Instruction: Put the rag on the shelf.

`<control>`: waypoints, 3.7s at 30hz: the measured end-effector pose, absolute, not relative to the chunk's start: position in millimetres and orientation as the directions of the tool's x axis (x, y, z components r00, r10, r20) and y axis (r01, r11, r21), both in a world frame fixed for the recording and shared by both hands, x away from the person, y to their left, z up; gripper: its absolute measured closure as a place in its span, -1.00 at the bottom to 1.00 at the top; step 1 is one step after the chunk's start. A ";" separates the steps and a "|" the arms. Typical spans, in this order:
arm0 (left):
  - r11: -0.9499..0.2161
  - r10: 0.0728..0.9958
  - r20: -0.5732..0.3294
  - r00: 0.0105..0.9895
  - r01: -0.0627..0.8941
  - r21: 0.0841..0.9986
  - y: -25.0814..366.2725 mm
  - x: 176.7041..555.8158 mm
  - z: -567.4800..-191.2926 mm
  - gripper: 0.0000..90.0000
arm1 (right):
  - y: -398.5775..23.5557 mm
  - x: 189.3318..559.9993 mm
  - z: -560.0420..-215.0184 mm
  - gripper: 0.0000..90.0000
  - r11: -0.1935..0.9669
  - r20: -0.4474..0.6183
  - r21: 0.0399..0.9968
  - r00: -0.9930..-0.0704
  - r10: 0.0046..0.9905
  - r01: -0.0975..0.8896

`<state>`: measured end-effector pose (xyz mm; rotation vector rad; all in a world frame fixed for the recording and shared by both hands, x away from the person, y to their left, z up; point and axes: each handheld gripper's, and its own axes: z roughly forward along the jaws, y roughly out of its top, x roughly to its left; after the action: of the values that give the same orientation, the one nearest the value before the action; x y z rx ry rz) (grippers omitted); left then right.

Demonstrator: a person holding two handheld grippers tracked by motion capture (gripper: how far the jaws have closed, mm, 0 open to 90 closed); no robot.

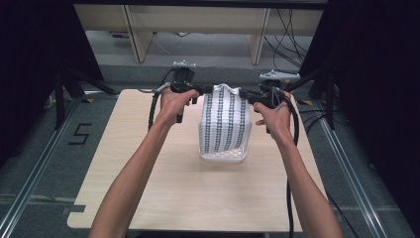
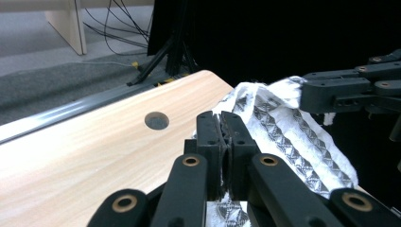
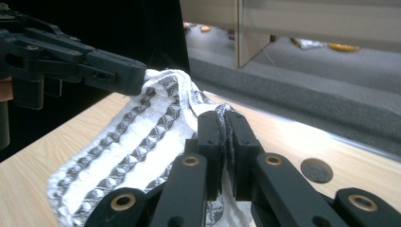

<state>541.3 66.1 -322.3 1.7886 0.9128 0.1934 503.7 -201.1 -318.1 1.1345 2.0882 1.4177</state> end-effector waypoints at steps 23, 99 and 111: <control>-0.137 0.675 -0.341 0.655 0.564 0.814 77.0 536.6 -340.3 -0.04 | -201.5 512.8 -338.8 0.43 0.171 0.154 0.860 -0.564 0.811 0.481; -0.167 0.595 -0.329 0.734 0.513 0.842 134.4 439.9 -330.0 -0.55 | -184.7 444.2 -311.5 -0.50 0.242 0.092 0.894 -0.682 0.726 0.378; -0.203 0.586 -0.296 0.754 0.490 0.848 136.8 423.3 -336.3 -0.61 | -181.0 427.2 -311.5 -0.51 0.239 0.104 0.893 -0.692 0.715 0.381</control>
<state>423.3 136.8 -336.3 1.8503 0.8304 0.1087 427.2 -181.0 -311.5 1.0140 2.1911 1.4353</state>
